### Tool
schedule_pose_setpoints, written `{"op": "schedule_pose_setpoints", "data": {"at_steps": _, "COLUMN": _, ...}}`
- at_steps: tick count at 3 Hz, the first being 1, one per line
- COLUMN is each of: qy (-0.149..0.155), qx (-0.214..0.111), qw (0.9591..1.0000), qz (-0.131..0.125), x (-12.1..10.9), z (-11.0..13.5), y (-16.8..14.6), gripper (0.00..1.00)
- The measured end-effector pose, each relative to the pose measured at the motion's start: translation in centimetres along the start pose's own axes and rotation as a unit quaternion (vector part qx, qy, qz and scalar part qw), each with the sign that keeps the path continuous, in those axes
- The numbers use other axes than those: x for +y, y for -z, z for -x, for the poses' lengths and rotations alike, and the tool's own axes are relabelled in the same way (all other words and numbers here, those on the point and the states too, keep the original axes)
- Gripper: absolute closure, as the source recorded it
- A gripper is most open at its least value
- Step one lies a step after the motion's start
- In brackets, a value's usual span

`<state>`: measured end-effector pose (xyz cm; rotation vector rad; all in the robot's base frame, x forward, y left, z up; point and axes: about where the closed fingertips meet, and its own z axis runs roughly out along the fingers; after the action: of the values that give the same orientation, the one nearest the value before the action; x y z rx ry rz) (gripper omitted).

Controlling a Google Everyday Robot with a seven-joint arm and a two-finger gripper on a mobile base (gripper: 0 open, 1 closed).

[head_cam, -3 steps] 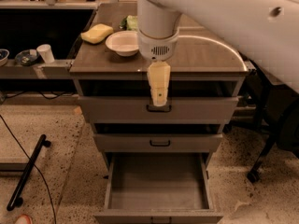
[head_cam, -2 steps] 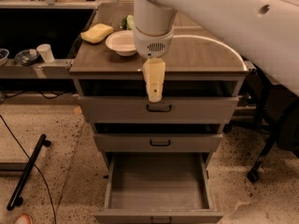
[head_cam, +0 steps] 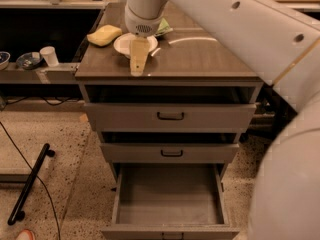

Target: Place sponge into bottom drawer

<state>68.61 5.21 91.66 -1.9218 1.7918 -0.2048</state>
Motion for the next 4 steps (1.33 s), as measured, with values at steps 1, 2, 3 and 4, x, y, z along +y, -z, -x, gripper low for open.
{"op": "schedule_pose_setpoints", "data": {"at_steps": 1, "qy": -0.03, "qx": -0.07, "qw": 0.9964, "qz": -0.038, "x": -4.9, "z": 2.9, "y": -2.7, "gripper": 0.0}}
{"op": "schedule_pose_setpoints", "data": {"at_steps": 2, "qy": -0.057, "qx": -0.116, "qw": 0.9912, "qz": -0.03, "x": -7.1, "z": 4.9, "y": -4.7, "gripper": 0.0}}
{"op": "schedule_pose_setpoints", "data": {"at_steps": 3, "qy": -0.082, "qx": -0.131, "qw": 0.9879, "qz": -0.01, "x": -8.7, "z": 6.8, "y": -8.2, "gripper": 0.0}}
{"op": "schedule_pose_setpoints", "data": {"at_steps": 4, "qy": -0.1, "qx": -0.136, "qw": 0.9855, "qz": -0.013, "x": -10.5, "z": 8.7, "y": -11.1, "gripper": 0.0}}
